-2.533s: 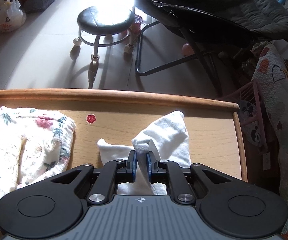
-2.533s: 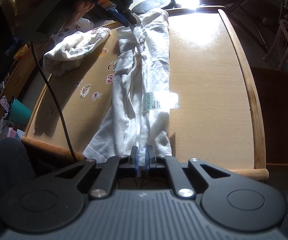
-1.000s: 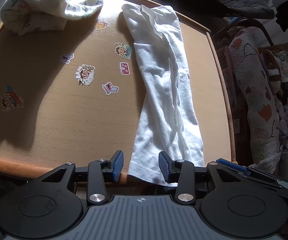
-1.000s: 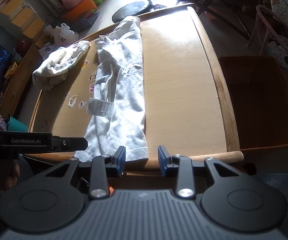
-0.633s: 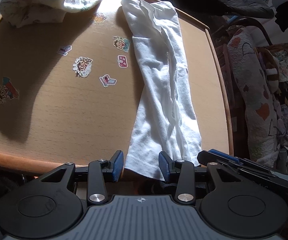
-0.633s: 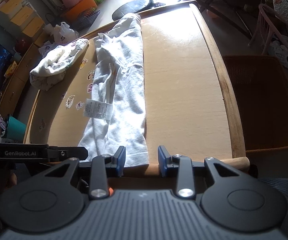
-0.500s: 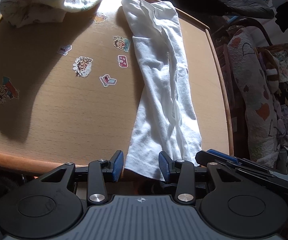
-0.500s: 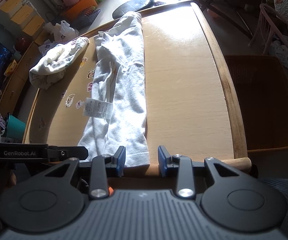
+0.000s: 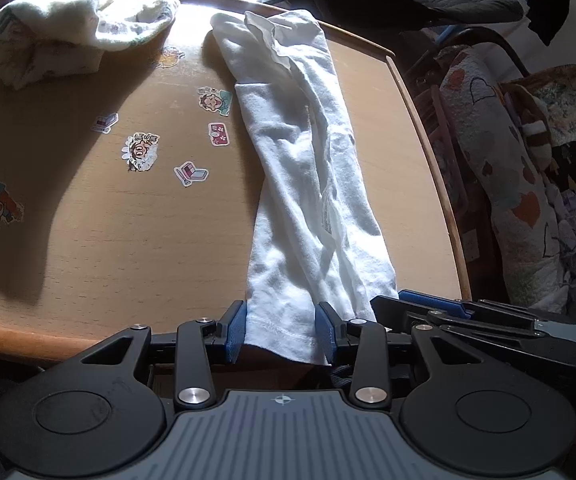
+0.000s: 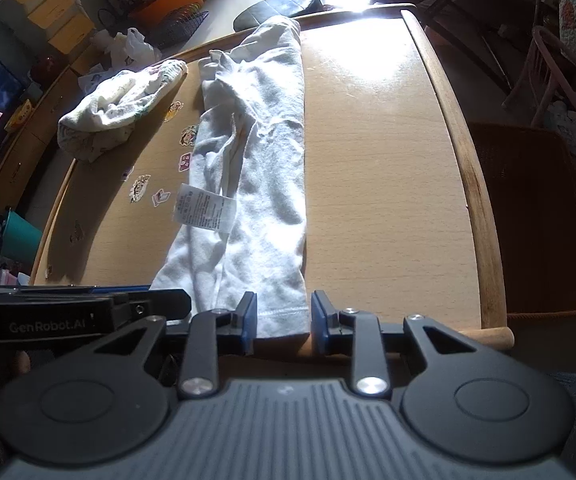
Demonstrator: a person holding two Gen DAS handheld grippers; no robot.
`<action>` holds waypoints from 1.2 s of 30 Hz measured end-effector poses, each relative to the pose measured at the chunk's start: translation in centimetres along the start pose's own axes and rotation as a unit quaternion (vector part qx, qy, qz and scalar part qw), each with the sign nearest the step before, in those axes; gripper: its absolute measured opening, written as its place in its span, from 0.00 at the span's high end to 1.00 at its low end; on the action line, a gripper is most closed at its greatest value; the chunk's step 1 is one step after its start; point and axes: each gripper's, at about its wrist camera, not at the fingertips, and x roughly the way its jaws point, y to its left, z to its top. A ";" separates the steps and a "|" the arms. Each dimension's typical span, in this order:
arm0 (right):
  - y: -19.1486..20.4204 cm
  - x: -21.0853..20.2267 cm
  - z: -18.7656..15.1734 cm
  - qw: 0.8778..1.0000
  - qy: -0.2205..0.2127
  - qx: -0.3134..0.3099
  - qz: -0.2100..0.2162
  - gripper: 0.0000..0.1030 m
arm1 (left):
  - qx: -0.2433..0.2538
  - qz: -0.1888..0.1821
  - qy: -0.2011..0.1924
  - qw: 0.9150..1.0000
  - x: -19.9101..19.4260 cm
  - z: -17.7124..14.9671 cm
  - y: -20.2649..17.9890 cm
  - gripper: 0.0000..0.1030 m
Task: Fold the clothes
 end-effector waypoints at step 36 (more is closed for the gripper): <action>0.8 -4.0 -3.0 1.000 -0.016 0.015 -0.020 0.95 | -0.078 -0.015 -0.021 0.997 -4.8 -4.1 2.0 0.94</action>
